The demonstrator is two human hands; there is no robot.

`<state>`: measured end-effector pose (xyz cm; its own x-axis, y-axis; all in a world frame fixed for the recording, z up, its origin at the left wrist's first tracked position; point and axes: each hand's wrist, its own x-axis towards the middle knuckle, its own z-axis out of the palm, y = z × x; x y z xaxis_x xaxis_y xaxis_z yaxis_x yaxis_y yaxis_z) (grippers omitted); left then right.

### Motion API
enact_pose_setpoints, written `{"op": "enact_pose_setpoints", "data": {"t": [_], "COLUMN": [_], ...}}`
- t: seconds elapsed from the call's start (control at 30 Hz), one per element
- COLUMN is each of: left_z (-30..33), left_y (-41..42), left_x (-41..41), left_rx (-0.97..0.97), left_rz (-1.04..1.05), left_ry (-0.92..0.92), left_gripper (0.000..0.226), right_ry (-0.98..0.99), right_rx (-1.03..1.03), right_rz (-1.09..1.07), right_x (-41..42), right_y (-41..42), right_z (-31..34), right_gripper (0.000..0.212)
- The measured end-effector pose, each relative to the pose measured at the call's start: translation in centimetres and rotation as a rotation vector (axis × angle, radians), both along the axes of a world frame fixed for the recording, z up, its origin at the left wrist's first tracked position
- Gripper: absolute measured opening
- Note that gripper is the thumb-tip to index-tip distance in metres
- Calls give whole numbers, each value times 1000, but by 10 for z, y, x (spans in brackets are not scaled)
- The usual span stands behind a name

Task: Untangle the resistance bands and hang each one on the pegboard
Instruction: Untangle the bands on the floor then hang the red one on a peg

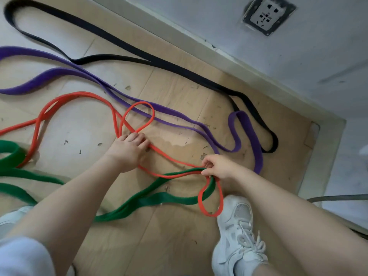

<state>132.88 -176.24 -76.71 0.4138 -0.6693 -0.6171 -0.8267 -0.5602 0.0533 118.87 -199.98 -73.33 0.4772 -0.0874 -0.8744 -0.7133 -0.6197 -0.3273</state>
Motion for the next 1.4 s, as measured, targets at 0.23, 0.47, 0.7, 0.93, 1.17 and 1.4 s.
{"op": "enact_pose_setpoints", "data": {"t": [0.23,0.47,0.7,0.93,1.17,1.4], "left_z": [-4,4,6,-19,-15,-10], "left_y": [8,-17,-27,49,117,128], "left_x": [6,16,15,24,60,106], "left_rx": [-15,-345,-324,-314,-443,-870], "left_rz": [-202,21,265,505,1630,2484], "left_ry": [-117,-162,-61,-41,31,448], "left_gripper": [69,20,39,55,46,31], "right_ry": [-247,-200,-556,-592,-711,-535], "right_rx": [-487,-645,-411,-413,-398,-458], "right_rz": [511,341,406,737,713,428], "right_x": [-2,-3,45,118,171,238], "right_y": [11,-27,64,134,202,256], "right_z": [4,23,8,-29,-42,-59], "right_gripper": [39,24,63,73,69,26]}}
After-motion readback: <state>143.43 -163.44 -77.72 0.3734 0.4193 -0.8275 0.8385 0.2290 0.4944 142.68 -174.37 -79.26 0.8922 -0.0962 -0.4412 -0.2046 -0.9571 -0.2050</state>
